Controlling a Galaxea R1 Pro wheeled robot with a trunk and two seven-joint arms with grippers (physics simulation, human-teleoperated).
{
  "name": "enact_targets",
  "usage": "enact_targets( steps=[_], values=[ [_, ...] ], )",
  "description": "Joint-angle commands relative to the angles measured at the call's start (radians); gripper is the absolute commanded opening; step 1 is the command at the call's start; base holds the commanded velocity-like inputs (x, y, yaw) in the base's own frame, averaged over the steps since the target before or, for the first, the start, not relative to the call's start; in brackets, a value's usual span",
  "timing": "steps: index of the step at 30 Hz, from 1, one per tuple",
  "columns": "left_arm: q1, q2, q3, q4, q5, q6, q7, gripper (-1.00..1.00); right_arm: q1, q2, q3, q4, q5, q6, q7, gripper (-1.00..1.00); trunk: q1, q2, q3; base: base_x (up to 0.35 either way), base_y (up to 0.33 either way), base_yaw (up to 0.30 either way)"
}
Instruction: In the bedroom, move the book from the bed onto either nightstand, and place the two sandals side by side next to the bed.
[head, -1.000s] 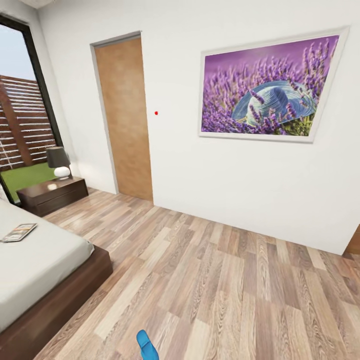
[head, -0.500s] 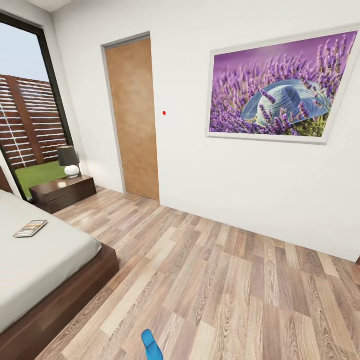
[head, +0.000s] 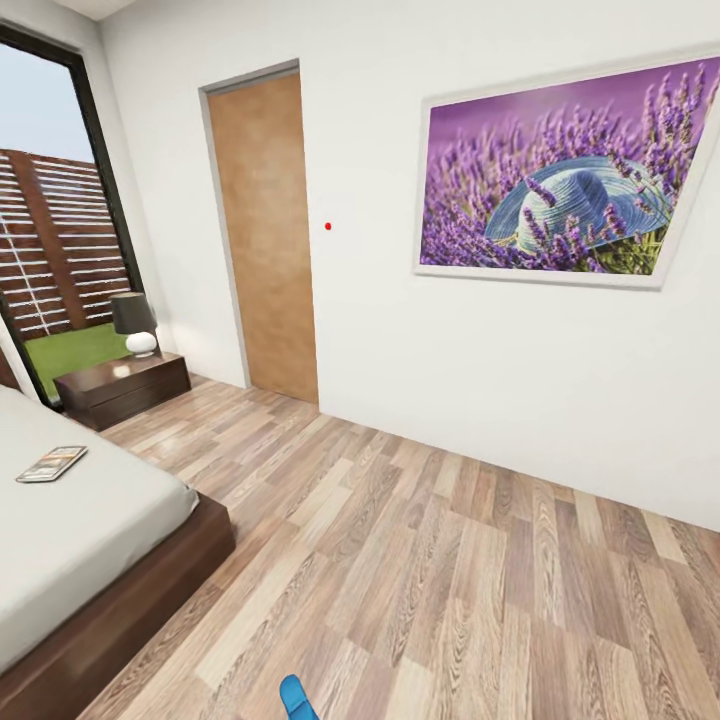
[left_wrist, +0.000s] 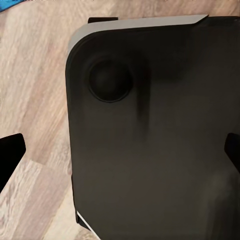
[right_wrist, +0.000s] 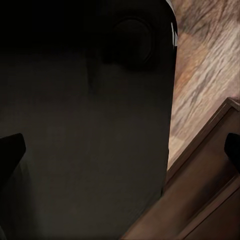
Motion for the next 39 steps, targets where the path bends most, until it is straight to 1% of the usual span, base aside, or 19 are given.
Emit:
enact_targets(
  steps=[1, 11, 16, 39],
  values=[
    [0.0, 0.0, 0.0, -0.001, 0.0, -0.002, 0.0, 1.0, 0.0, 0.0, 0.0, 0.0, 0.0, 0.0, 0.0, 1.0, 0.0, 0.0, -0.001, 0.011, 0.0, 0.0],
    [0.0, -0.001, 0.0, -0.001, 0.0, -0.002, 0.0, 1.0, 0.0, 0.0, -0.001, 0.0, 0.0, 0.0, 0.0, 1.0, 0.0, 0.0, -0.001, 0.003, -0.013, 0.002],
    [0.0, -0.001, 0.0, -0.001, 0.0, -0.002, 0.0, 1.0, 0.0, -0.001, -0.001, 0.0, 0.0, -0.001, 0.0, 1.0, 0.0, 0.0, -0.001, 0.0, -0.067, 0.112],
    [0.0, -0.001, 0.0, -0.001, 0.0, -0.002, 0.0, 1.0, 0.0, -0.002, -0.002, 0.0, 0.0, -0.003, 0.0, 1.0, 0.0, 0.0, -0.001, 0.0, -0.006, 0.272]
  ],
)
